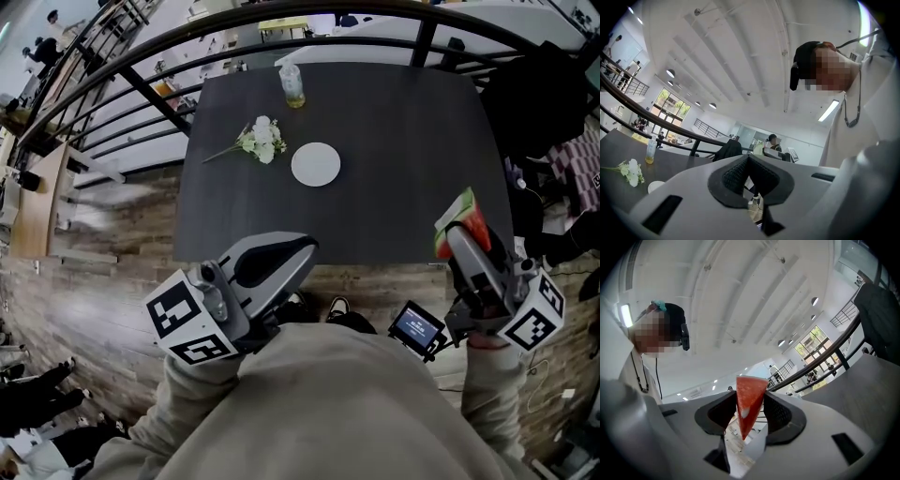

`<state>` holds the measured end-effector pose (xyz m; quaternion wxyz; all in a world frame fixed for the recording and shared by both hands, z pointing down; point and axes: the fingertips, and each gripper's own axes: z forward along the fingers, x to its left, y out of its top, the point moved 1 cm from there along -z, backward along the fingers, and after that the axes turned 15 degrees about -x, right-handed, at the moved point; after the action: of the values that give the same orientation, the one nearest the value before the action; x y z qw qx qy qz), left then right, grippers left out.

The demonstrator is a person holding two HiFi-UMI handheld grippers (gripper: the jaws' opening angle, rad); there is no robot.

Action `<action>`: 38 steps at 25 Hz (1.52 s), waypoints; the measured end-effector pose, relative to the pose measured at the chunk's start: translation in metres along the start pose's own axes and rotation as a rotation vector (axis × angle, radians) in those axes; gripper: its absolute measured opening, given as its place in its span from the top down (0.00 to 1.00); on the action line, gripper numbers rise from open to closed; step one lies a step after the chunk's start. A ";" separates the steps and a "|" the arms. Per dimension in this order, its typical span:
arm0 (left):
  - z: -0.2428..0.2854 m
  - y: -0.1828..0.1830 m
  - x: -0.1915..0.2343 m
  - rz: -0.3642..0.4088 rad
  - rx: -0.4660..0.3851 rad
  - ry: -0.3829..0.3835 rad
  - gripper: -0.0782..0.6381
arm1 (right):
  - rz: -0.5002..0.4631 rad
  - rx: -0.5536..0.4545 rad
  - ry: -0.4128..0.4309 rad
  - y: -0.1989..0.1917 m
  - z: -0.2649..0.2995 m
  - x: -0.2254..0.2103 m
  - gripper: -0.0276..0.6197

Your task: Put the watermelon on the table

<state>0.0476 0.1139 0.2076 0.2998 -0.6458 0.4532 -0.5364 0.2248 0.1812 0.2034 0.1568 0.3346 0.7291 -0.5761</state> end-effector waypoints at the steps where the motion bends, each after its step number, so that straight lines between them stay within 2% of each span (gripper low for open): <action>1: 0.002 0.000 0.004 -0.004 -0.002 0.001 0.89 | -0.002 0.003 0.001 0.001 0.005 -0.002 0.66; 5: 0.004 0.004 0.014 -0.024 -0.015 -0.014 0.89 | -0.020 0.028 0.011 -0.001 0.026 -0.001 0.66; 9: 0.005 0.020 0.042 -0.038 -0.042 -0.021 0.89 | -0.056 0.011 0.034 0.002 0.052 0.006 0.66; 13: 0.018 0.039 0.058 -0.033 -0.055 -0.064 0.89 | -0.087 0.009 0.027 0.008 0.066 0.009 0.66; 19: 0.040 0.048 0.090 -0.067 -0.026 -0.145 0.89 | -0.127 -0.023 -0.036 0.018 0.088 -0.004 0.66; 26: 0.058 0.064 0.105 -0.078 -0.007 -0.234 0.89 | -0.171 -0.055 -0.085 0.028 0.103 0.000 0.66; 34: 0.047 0.070 0.118 -0.073 0.033 -0.304 0.89 | -0.186 -0.050 -0.110 0.014 0.125 0.008 0.66; 38: 0.033 0.071 0.133 -0.077 0.054 -0.306 0.89 | -0.174 -0.027 -0.099 0.002 0.151 0.009 0.66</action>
<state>0.0628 -0.0394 0.1934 0.3619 -0.7286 0.3627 -0.4546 0.1959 0.0415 0.1527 0.1464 0.2392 0.7544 -0.5935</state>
